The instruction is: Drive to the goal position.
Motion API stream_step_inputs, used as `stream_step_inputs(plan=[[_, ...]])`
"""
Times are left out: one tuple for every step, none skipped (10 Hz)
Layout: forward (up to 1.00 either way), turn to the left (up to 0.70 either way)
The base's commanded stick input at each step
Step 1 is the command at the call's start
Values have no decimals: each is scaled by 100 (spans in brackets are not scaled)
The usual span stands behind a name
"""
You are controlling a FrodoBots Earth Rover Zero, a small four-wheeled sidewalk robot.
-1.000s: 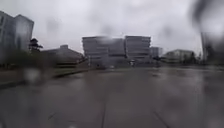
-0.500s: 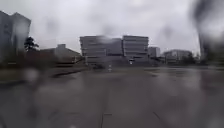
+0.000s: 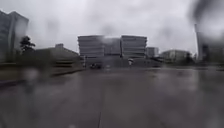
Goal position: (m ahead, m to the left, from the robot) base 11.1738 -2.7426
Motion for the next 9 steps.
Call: stream_step_inputs(plan=[[100,0],[100,0],[100,0],[100,0],[100,0],[100,0],[100,0],[100,0],[100,0]])
